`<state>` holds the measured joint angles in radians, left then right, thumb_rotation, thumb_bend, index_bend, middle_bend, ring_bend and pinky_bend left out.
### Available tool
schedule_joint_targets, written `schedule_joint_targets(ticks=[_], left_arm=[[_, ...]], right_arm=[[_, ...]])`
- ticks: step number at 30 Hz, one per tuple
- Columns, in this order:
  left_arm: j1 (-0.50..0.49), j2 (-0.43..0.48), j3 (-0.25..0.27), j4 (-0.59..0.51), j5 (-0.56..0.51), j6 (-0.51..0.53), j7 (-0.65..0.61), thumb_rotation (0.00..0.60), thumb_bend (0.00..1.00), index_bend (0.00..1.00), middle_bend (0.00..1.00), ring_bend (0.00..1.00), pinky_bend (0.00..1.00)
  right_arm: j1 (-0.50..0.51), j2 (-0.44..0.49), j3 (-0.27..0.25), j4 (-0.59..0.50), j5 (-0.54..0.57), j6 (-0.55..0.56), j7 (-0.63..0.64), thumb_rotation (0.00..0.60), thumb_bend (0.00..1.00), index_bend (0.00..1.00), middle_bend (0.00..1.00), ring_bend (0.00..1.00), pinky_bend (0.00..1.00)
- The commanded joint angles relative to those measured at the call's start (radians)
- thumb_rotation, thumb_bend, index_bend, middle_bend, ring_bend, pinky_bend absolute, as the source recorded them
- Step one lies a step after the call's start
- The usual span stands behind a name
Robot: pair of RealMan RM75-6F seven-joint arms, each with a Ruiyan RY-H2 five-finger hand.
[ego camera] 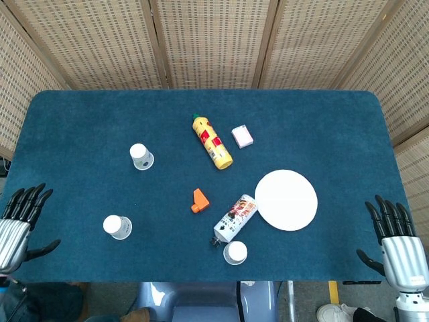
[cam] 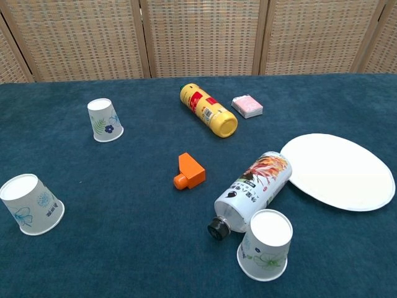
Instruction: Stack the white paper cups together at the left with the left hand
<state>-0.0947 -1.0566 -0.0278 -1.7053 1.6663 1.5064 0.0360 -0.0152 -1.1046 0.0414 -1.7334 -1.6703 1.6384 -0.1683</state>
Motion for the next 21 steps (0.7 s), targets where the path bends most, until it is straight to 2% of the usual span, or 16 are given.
schedule_joint_targets(ticks=[1, 5, 9, 10, 12, 18, 21], left_arm=[[-0.168, 0.028, -0.117, -0.03, -0.138, -0.215, 0.045, 0.6, 0.0, 0.0, 0.0, 0.0, 0.0], [-0.316, 0.016, -0.203, -0.007, -0.268, -0.4, 0.11, 0.6, 0.0, 0.0, 0.0, 0.0, 0.0], [-0.471, -0.052, -0.243, 0.117, -0.366, -0.599, 0.12, 0.6, 0.0, 0.0, 0.0, 0.0, 0.0], [-0.519, -0.101, -0.259, 0.183, -0.39, -0.64, 0.116, 0.6, 0.0, 0.0, 0.0, 0.0, 0.0], [-0.57, -0.169, -0.27, 0.273, -0.427, -0.685, 0.105, 0.6, 0.0, 0.04, 0.0, 0.0, 0.01], [-0.68, -0.284, -0.271, 0.448, -0.486, -0.79, 0.107, 0.6, 0.0, 0.14, 0.0, 0.02, 0.03], [-0.726, -0.333, -0.266, 0.52, -0.505, -0.821, 0.128, 0.6, 0.0, 0.18, 0.04, 0.08, 0.11]], right_arm=[[0.005, -0.003, 0.006, -0.002, 0.01, -0.007, -0.009, 0.6, 0.0, 0.0, 0.0, 0.0, 0.0], [0.012, -0.012, 0.018, -0.004, 0.036, -0.021, -0.03, 0.6, 0.0, 0.0, 0.0, 0.0, 0.0], [0.023, -0.026, 0.034, 0.003, 0.083, -0.048, -0.059, 0.6, 0.0, 0.0, 0.0, 0.0, 0.0], [0.028, -0.03, 0.042, 0.01, 0.108, -0.061, -0.068, 0.6, 0.0, 0.0, 0.0, 0.0, 0.0], [0.033, -0.037, 0.05, 0.015, 0.13, -0.073, -0.079, 0.6, 0.0, 0.0, 0.0, 0.0, 0.0], [0.04, -0.045, 0.061, 0.023, 0.165, -0.085, -0.095, 0.6, 0.0, 0.0, 0.0, 0.0, 0.0], [0.045, -0.049, 0.067, 0.028, 0.183, -0.093, -0.1, 0.6, 0.0, 0.0, 0.0, 0.0, 0.0]])
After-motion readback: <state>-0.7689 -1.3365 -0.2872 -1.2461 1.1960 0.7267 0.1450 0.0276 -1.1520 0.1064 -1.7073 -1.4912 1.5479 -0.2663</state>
